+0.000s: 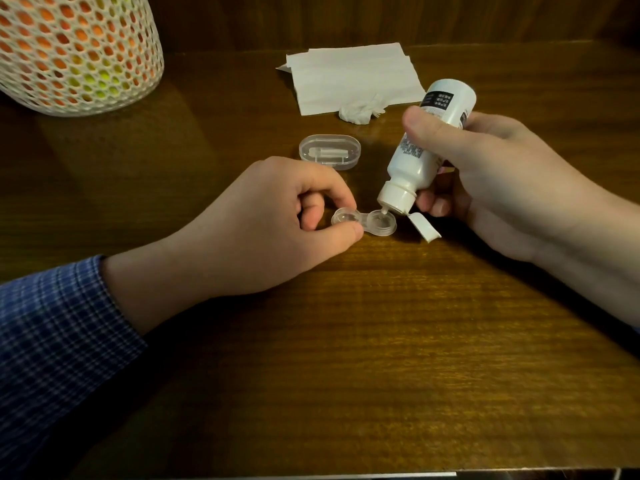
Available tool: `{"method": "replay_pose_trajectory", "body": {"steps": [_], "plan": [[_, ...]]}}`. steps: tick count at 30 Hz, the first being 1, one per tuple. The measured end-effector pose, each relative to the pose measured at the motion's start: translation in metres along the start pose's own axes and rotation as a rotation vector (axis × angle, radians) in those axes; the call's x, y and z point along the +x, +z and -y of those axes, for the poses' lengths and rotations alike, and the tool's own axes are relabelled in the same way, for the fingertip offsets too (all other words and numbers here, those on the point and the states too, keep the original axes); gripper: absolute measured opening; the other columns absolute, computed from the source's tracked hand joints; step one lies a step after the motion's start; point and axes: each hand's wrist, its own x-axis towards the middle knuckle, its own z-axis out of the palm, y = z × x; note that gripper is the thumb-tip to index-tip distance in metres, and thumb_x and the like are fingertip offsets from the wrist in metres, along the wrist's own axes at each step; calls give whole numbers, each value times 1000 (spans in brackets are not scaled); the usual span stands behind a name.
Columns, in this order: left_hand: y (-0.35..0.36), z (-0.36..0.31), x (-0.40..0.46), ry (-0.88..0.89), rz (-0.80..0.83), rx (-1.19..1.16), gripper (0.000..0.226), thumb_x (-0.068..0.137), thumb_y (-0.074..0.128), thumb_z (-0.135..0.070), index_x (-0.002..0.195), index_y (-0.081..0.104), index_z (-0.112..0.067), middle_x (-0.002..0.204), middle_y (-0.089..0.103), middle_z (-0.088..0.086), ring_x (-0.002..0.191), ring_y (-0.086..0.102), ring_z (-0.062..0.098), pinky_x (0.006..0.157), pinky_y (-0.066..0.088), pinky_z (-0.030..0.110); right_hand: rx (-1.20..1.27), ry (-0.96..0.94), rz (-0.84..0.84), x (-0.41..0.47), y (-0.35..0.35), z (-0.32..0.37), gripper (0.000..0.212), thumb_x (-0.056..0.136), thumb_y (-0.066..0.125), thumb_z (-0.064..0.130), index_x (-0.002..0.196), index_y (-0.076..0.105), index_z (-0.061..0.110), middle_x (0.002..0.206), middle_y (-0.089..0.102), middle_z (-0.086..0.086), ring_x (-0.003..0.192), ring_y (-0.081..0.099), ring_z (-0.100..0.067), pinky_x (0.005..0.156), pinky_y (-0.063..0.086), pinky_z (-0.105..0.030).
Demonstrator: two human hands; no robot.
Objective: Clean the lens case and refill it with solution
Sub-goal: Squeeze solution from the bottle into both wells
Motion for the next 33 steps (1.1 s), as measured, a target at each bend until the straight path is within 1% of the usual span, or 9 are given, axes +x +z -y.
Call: {"method": "replay_pose_trajectory", "body": {"steps": [5, 9, 12, 18, 23, 27, 33], "plan": [[0, -1, 0, 6, -1, 3, 23, 81, 67, -47, 98, 73, -32, 65, 63, -3, 64, 61, 21, 63, 50, 27, -4, 8, 13, 0, -1, -1, 23, 97, 64, 41, 107, 64, 21, 66, 73, 8, 51, 58, -7, 44, 45, -18], [0, 0, 0, -1, 3, 1, 21, 83, 69, -45, 99, 73, -33, 65, 63, -3, 64, 61, 20, 63, 50, 28, 1, 13, 15, 1, -1, -1, 24, 96, 64, 41, 108, 64, 20, 66, 73, 7, 50, 57, -7, 44, 44, -18], [0, -1, 0, -6, 7, -5, 24, 81, 67, -47, 99, 73, -33, 65, 63, -2, 64, 61, 20, 64, 50, 29, 11, 19, 15, 0, -1, 0, 24, 96, 65, 41, 106, 65, 20, 66, 73, 7, 50, 58, -7, 43, 44, -18], [-1, -2, 0, -5, 11, -1, 26, 81, 66, -47, 100, 73, -32, 65, 63, -2, 65, 61, 20, 63, 50, 24, 14, 21, 17, 0, -1, 0, 24, 95, 66, 41, 106, 64, 20, 66, 73, 8, 51, 58, -7, 44, 44, -18], [-1, -1, 0, -7, 12, -3, 25, 81, 66, -47, 100, 73, -32, 65, 62, -2, 64, 61, 21, 63, 51, 27, 9, 23, 15, 0, -1, -1, 24, 95, 66, 41, 108, 64, 21, 68, 74, 8, 51, 58, -7, 44, 45, -18], [-1, -1, 0, -3, 4, 1, 24, 81, 67, -47, 99, 73, -32, 64, 62, -3, 65, 61, 20, 63, 50, 24, 11, 23, 11, 0, -1, 0, 22, 95, 66, 41, 106, 65, 22, 71, 74, 6, 52, 58, -7, 45, 45, -18], [-1, -1, 0, 0, 4, 9, 26, 81, 65, -49, 100, 73, -32, 64, 62, -3, 64, 61, 19, 65, 51, 23, 52, 48, 4, 0, -2, 2, 25, 95, 66, 42, 101, 64, 17, 62, 71, 6, 49, 58, -7, 44, 45, -18]]}}
